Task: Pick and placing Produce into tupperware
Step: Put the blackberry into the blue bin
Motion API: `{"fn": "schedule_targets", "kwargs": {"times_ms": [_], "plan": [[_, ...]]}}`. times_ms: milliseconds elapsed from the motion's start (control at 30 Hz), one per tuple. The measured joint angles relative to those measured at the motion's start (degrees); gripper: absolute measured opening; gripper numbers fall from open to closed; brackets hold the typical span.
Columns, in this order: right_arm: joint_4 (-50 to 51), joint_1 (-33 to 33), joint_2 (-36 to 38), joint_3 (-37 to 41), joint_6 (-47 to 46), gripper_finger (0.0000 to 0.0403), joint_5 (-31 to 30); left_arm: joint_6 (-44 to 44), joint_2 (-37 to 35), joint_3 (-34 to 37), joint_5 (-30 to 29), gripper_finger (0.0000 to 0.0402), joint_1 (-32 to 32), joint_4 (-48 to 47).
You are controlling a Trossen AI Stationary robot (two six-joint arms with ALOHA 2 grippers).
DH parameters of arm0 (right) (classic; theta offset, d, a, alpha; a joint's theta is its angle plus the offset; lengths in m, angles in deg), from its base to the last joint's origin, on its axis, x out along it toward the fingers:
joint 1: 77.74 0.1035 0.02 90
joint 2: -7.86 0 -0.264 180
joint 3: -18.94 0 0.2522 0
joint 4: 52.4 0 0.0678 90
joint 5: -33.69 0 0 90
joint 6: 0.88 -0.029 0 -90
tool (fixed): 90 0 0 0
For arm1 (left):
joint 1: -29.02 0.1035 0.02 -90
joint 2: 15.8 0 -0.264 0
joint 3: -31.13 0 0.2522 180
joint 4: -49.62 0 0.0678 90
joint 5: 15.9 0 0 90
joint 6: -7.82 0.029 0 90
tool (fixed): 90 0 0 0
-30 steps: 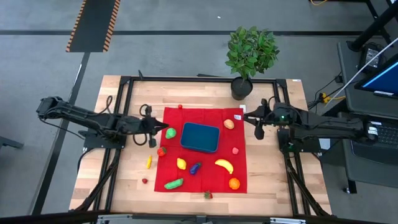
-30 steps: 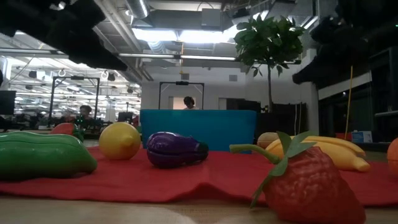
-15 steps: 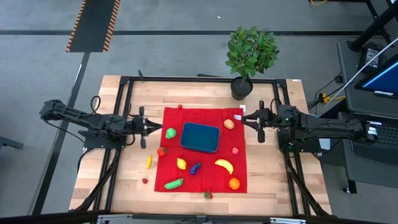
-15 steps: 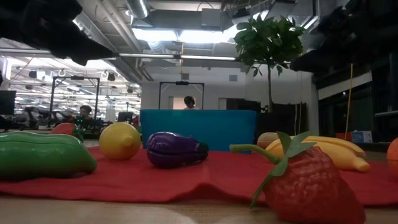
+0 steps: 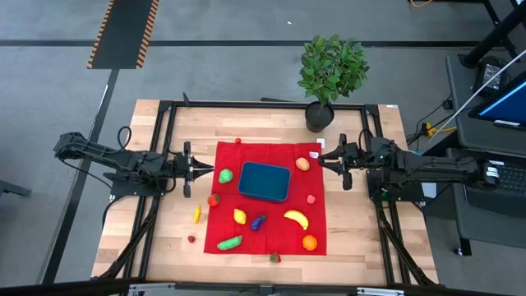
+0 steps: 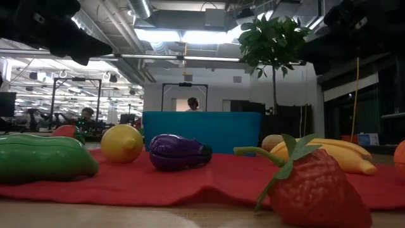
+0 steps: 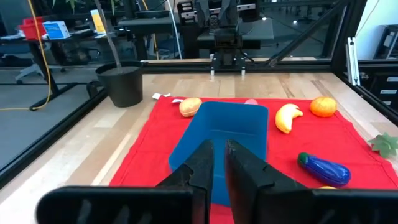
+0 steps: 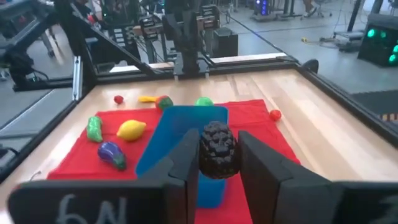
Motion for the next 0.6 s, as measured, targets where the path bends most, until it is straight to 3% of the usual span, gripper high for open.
{"fn": "schedule_targets", "kwargs": {"times_ms": [300, 600], "plan": [[-6.24, -0.07, -7.26, -0.03, -1.74, 0.0093, -0.02, -2.41, 0.02, 0.00, -0.09, 0.0002, 0.00, 0.03], [-9.24, -0.08, -19.53, -4.51, -0.20, 0.0093, 0.01, -3.04, 0.04, 0.00, -0.07, 0.0021, 0.00, 0.02]]}}
